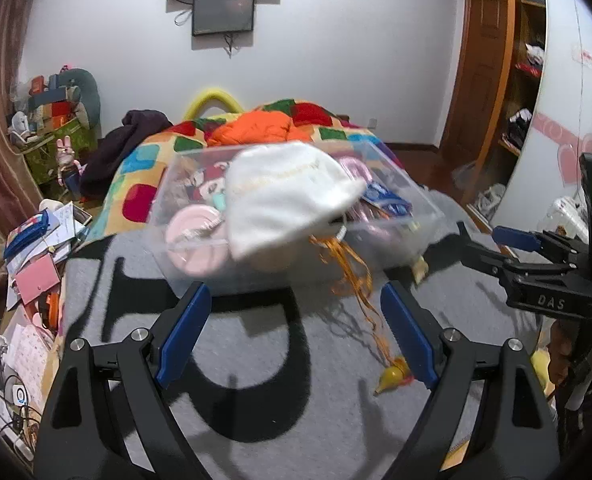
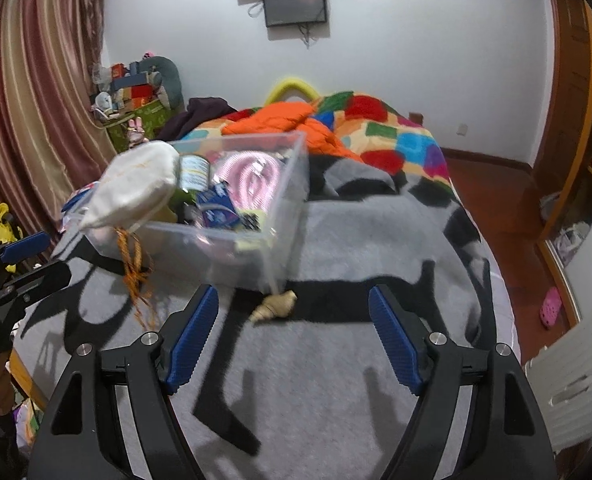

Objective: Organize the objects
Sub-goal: 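Move left tool to the yellow gourd pendant while right tool approaches the seashell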

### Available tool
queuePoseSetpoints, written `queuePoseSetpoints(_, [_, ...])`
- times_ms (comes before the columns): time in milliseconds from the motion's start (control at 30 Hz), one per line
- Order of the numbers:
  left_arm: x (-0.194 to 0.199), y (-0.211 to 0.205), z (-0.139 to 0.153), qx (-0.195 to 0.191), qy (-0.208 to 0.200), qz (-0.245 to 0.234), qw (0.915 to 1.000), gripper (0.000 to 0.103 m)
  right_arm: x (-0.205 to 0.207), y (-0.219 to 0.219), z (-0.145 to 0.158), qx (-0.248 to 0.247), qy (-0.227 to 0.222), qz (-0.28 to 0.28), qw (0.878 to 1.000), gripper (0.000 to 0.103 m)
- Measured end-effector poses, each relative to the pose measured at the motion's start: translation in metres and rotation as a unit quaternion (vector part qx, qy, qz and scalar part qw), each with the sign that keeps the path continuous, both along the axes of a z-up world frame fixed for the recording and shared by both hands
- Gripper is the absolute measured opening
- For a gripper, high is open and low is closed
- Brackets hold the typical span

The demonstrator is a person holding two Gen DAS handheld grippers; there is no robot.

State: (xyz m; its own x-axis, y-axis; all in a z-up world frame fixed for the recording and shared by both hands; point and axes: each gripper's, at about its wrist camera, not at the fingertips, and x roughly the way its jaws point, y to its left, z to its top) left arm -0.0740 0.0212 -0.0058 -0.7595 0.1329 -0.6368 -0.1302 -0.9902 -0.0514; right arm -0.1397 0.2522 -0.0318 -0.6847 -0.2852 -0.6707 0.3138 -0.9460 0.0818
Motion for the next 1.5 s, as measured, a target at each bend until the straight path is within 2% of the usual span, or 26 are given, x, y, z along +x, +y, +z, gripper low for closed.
queuePoseSetpoints(200, [0.001,0.017,-0.020,0.000,-0.028,-0.021,0.9994,0.087,-0.004,0.012,-0.018,-0.004,-0.024,-0.018,1.000,0.075])
queuePoseSetpoints(433, [0.002,0.030,-0.046,0.018,-0.074,-0.044,0.9961,0.087,-0.007,0.014,-0.031,-0.005,-0.039,-0.019,0.999,0.075])
queuePoseSetpoints(767, [0.014,0.054,-0.060,0.009,-0.085,-0.081,0.9930,0.087,-0.010,-0.003,-0.034,0.006,-0.036,0.008,0.999,0.075])
queuePoseSetpoints(867, [0.013,0.058,-0.064,0.010,-0.091,-0.082,0.9924,0.075,-0.013,-0.010,-0.034,0.009,-0.037,0.018,0.999,0.075])
queuePoseSetpoints(1000, [0.016,0.059,-0.064,0.002,-0.082,-0.079,0.9935,0.067,-0.020,-0.018,-0.038,0.017,-0.043,0.030,0.998,0.074])
queuePoseSetpoints(1100, [0.018,0.058,-0.064,-0.003,-0.079,-0.075,0.9941,0.061,-0.023,-0.025,-0.041,0.022,-0.047,0.037,0.998,0.065])
queuePoseSetpoints(1267, [0.020,0.056,-0.063,-0.013,-0.072,-0.075,0.9945,0.047,-0.027,-0.035,-0.044,0.031,-0.052,0.047,0.997,0.059])
queuePoseSetpoints(1400, [0.020,0.054,-0.064,-0.016,-0.069,-0.073,0.9948,0.039,-0.031,-0.039,-0.048,0.034,-0.061,0.048,0.996,0.048])
queuePoseSetpoints(1500, [0.019,0.052,-0.063,-0.015,-0.069,-0.068,0.9952,0.032,-0.035,-0.039,-0.051,0.031,-0.068,0.047,0.996,0.035])
